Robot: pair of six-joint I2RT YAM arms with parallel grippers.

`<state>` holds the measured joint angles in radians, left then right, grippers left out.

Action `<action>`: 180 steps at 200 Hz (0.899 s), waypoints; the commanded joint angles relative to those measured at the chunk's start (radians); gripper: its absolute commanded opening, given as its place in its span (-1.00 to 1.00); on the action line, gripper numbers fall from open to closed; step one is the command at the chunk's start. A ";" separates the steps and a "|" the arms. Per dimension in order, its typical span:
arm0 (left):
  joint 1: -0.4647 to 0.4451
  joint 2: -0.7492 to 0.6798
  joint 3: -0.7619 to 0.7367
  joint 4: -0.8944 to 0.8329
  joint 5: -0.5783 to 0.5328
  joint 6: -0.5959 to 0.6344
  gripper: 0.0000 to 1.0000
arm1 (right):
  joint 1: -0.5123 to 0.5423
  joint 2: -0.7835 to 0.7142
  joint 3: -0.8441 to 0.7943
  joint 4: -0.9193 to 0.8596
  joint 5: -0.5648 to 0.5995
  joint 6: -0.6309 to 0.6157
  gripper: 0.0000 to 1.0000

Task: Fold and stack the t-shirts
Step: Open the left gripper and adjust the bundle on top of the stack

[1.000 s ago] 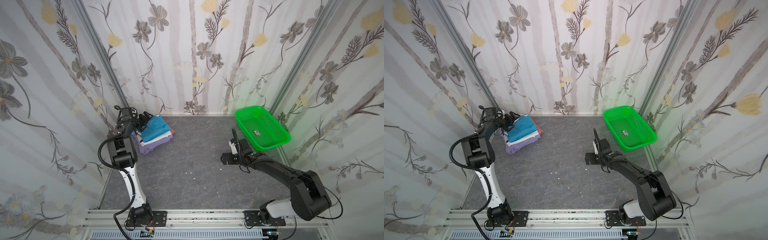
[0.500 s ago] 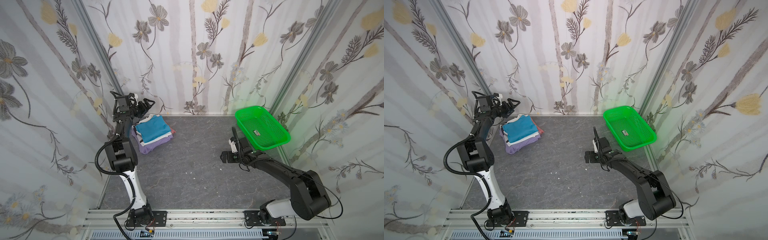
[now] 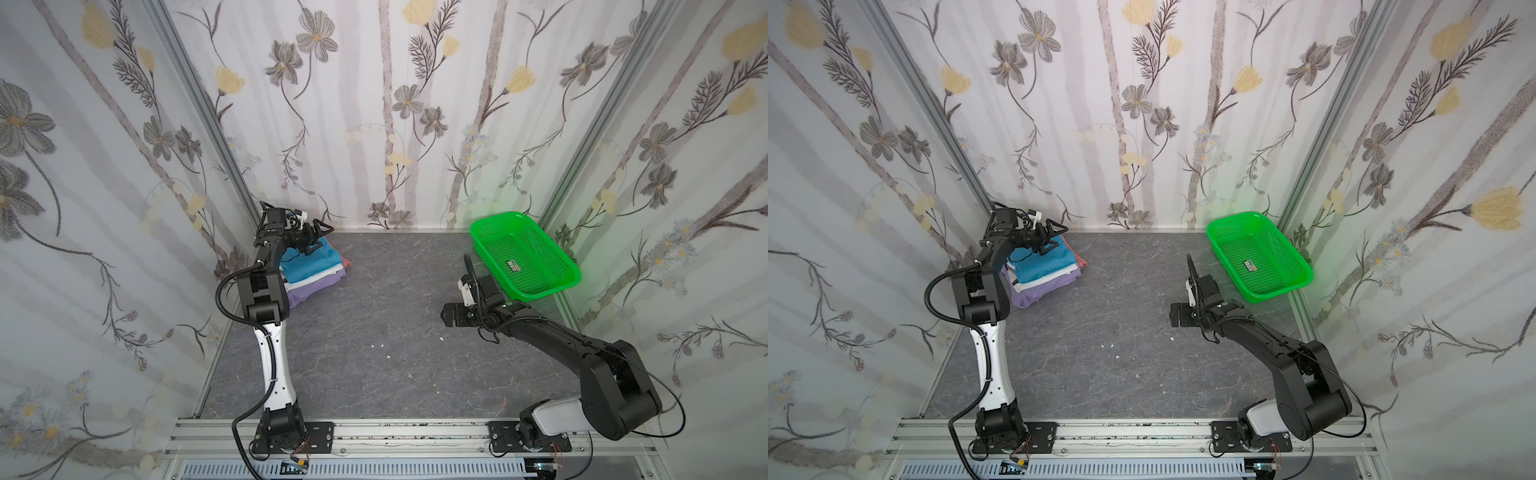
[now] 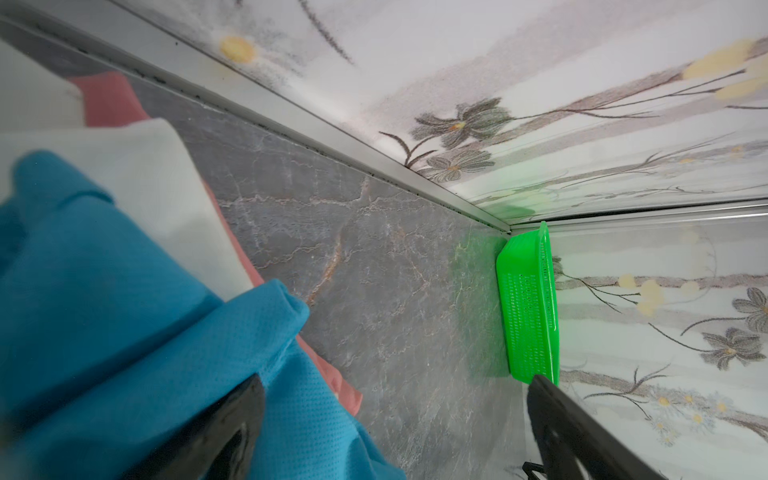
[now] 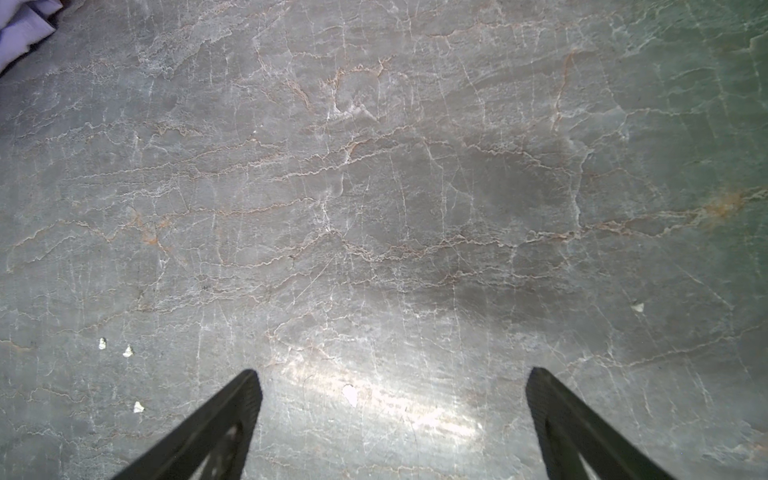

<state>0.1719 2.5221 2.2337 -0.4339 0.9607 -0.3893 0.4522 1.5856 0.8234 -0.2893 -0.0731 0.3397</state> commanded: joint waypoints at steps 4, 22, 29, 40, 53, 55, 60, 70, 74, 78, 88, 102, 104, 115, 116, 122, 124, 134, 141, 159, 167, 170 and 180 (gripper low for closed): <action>0.028 -0.001 0.015 0.007 -0.133 0.017 1.00 | 0.002 0.001 -0.003 0.027 0.016 0.007 1.00; 0.052 -0.015 0.020 0.038 -0.125 -0.012 1.00 | 0.002 0.001 -0.008 0.031 0.013 0.010 1.00; 0.058 -0.030 0.013 0.056 -0.110 -0.024 1.00 | 0.002 0.001 -0.010 0.033 0.013 0.013 1.00; 0.062 -0.068 -0.006 0.061 -0.111 -0.014 1.00 | 0.004 0.000 -0.013 0.036 0.012 0.015 1.00; 0.060 -0.116 -0.031 0.065 -0.094 0.001 1.00 | 0.006 -0.002 -0.015 0.039 0.010 0.019 1.00; 0.059 -0.124 -0.035 0.068 -0.089 0.001 1.00 | 0.005 -0.003 -0.014 0.041 0.010 0.019 1.00; 0.058 -0.138 -0.043 0.072 -0.073 0.000 1.00 | 0.007 -0.004 -0.016 0.043 0.009 0.021 1.00; 0.052 -0.161 -0.052 0.070 -0.040 0.005 1.00 | 0.011 -0.002 -0.015 0.046 0.007 0.021 1.00; 0.047 -0.171 -0.055 0.060 -0.036 0.010 1.00 | 0.010 0.000 -0.015 0.047 0.007 0.021 1.00; 0.043 -0.182 -0.063 0.055 -0.036 0.014 1.00 | 0.012 0.002 -0.013 0.047 0.008 0.021 1.00; 0.031 -0.216 -0.099 0.059 -0.026 0.022 1.00 | 0.014 0.004 -0.009 0.046 0.008 0.021 1.00; 0.014 -0.273 -0.185 0.092 -0.028 0.017 1.00 | 0.017 0.004 -0.007 0.045 0.008 0.021 1.00; 0.011 -0.285 -0.205 0.102 -0.027 0.017 1.00 | 0.017 0.004 -0.007 0.045 0.009 0.021 1.00; -0.002 -0.337 -0.313 0.172 -0.039 0.000 1.00 | 0.019 0.004 -0.007 0.047 0.006 0.021 1.00; -0.003 -0.340 -0.322 0.178 -0.039 -0.002 1.00 | 0.019 0.004 -0.007 0.047 0.006 0.021 1.00; -0.009 -0.356 -0.364 0.209 -0.031 -0.015 1.00 | 0.019 0.004 -0.007 0.048 0.006 0.020 1.00; -0.011 -0.359 -0.375 0.217 -0.026 -0.017 1.00 | 0.019 0.005 -0.007 0.048 0.005 0.019 1.00; -0.026 -0.352 -0.399 0.220 -0.003 -0.014 1.00 | 0.019 0.004 -0.006 0.049 0.004 0.018 1.00; -0.035 -0.338 -0.400 0.195 0.008 0.000 1.00 | 0.021 0.004 -0.005 0.050 0.003 0.016 1.00; -0.060 -0.309 -0.401 0.160 0.034 0.038 1.00 | 0.023 0.004 -0.007 0.050 0.002 0.013 1.00; -0.066 -0.296 -0.397 0.145 0.017 0.050 1.00 | 0.023 0.004 -0.009 0.052 0.002 0.013 1.00; -0.067 -0.291 -0.396 0.140 0.002 0.050 1.00 | 0.022 0.004 -0.008 0.051 0.002 0.013 1.00; -0.061 -0.278 -0.402 0.148 -0.018 0.048 1.00 | 0.022 0.005 -0.012 0.050 0.003 0.013 1.00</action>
<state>0.1101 2.2162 1.8374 -0.2897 0.9554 -0.3737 0.4732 1.5856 0.8104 -0.2817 -0.0734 0.3542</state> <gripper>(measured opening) 0.997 0.998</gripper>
